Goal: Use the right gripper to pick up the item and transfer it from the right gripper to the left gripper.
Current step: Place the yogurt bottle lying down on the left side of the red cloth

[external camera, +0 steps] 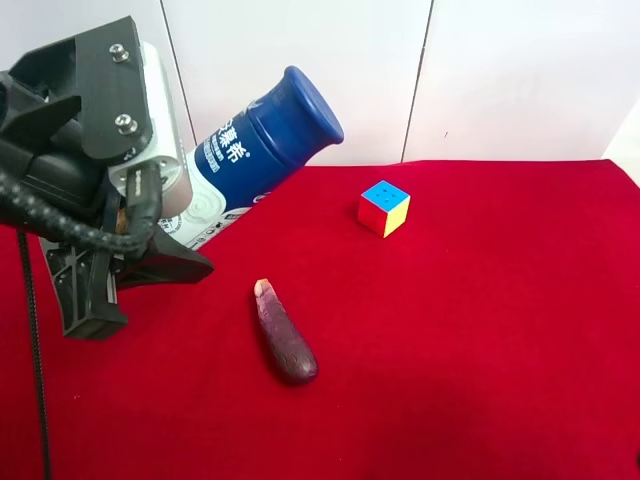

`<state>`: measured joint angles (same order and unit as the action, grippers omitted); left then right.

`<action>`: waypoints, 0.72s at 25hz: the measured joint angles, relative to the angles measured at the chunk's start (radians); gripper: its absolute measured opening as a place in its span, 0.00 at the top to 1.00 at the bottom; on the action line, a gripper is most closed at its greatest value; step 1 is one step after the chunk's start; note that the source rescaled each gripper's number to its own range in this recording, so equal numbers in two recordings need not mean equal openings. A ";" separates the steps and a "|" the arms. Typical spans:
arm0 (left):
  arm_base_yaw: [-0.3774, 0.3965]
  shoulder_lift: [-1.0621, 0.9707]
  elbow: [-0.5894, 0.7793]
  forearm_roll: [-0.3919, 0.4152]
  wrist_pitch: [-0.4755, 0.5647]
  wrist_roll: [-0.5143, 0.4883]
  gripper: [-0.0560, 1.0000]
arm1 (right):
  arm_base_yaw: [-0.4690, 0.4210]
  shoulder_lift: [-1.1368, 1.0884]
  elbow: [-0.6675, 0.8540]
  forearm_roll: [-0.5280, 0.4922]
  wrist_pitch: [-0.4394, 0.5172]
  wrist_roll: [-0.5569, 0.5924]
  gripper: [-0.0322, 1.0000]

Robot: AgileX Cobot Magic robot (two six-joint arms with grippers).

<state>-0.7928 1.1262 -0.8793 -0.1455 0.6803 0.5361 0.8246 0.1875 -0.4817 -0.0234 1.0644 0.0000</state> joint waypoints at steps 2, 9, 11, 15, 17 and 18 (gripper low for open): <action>0.000 0.000 0.000 0.000 0.000 -0.027 0.87 | -0.103 -0.039 0.000 0.000 -0.001 0.000 0.00; -0.001 0.001 0.000 0.075 -0.031 -0.259 0.87 | -0.417 -0.176 0.000 0.000 0.000 0.000 0.00; -0.001 0.008 0.000 0.159 -0.040 -0.382 0.87 | -0.460 -0.189 0.000 0.000 0.000 0.000 0.00; -0.001 0.046 0.000 0.335 -0.046 -0.617 0.87 | -0.489 -0.189 0.000 0.000 0.000 0.000 0.00; 0.006 0.075 0.000 0.392 -0.046 -0.705 0.87 | -0.489 -0.189 0.001 0.000 0.000 0.000 0.00; 0.015 0.088 0.000 0.408 -0.046 -0.741 0.87 | -0.489 -0.189 0.001 0.000 0.000 0.000 0.00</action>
<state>-0.7776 1.2141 -0.8793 0.2624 0.6340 -0.2050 0.3353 -0.0017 -0.4805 -0.0234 1.0642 0.0000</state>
